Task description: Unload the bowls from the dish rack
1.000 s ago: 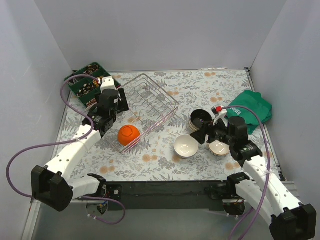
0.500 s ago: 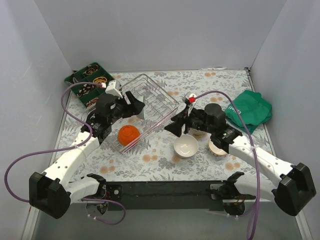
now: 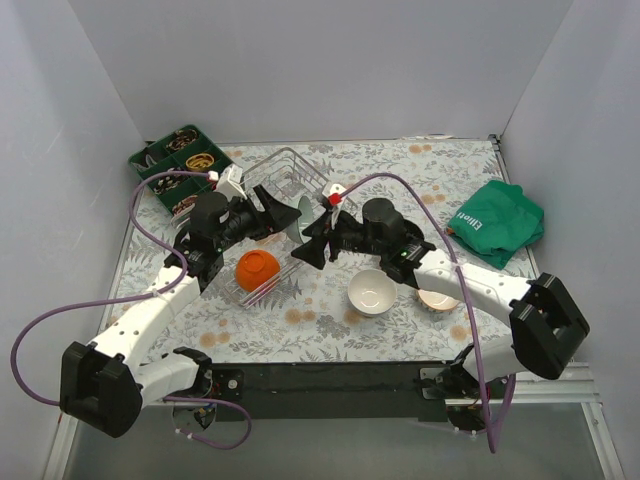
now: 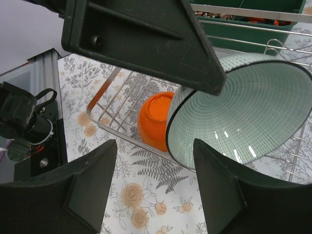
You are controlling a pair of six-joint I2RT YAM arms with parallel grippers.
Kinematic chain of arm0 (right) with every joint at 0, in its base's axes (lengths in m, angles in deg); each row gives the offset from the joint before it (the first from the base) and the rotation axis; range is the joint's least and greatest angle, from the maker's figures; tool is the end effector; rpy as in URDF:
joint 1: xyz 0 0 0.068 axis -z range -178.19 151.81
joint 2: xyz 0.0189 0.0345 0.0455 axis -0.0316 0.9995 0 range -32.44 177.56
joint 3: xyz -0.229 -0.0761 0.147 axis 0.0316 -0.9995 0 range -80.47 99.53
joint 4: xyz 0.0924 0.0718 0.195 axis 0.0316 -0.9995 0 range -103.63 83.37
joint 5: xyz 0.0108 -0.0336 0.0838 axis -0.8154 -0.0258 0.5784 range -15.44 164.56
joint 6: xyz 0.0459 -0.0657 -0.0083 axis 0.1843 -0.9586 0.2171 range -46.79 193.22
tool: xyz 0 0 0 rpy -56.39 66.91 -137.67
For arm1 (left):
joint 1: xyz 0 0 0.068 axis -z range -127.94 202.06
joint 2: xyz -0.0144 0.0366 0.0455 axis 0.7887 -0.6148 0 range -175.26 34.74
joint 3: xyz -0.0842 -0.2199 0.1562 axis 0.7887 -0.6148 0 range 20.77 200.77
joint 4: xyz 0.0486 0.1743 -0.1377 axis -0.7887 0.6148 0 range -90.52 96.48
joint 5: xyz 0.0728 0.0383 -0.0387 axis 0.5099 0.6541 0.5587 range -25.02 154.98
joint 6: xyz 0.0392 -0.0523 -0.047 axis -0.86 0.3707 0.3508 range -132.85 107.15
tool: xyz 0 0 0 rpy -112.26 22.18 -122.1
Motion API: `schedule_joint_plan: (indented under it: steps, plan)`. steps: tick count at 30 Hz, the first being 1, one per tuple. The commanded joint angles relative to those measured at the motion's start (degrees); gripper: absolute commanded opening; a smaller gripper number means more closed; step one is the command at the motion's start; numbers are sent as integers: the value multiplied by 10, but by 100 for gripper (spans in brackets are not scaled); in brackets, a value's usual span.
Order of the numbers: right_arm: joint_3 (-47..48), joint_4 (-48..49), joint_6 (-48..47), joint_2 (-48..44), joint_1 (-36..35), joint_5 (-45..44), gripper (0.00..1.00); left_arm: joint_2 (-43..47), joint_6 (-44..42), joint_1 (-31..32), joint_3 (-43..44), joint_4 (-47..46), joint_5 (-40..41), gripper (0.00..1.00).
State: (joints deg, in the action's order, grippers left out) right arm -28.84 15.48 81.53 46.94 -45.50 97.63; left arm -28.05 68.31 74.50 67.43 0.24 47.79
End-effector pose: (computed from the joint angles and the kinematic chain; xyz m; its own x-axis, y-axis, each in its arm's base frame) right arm 0.1963 0.2531 0.3255 -0.2020 -0.0226 -0.9791 -0.9211 0.3441 0.1821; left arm 0.2194 -0.1128 0.3162 -0.6598 -0.7489 -0.0621 -0.1692 0.2286 -0.9587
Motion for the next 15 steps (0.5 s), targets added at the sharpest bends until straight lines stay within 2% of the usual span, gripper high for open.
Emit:
schedule_joint_plan:
  steps: [1,4,7,9,10,13,14,15]
  plan:
    - [47,51,-22,34,-12,-19,72,14,32,-5,-5,-55,-42,13]
    - [65,52,-25,54,-16,-22,68,8,38,-6,-8,-59,-54,13]
    - [72,51,-30,65,-19,-22,57,10,40,-6,-9,-60,-54,14]
    - [73,51,-30,66,-19,-19,41,11,40,-7,-9,-61,-55,14]
    - [73,51,-31,66,-21,-18,28,11,40,-7,-10,-60,-56,14]
    - [67,50,-30,60,-22,-15,11,10,38,-8,-9,-60,-56,16]
    - [65,49,-30,58,-22,-17,2,10,37,-9,-9,-59,-56,19]
    - [63,45,-30,53,-22,-18,1,9,36,-9,-7,-58,-55,20]
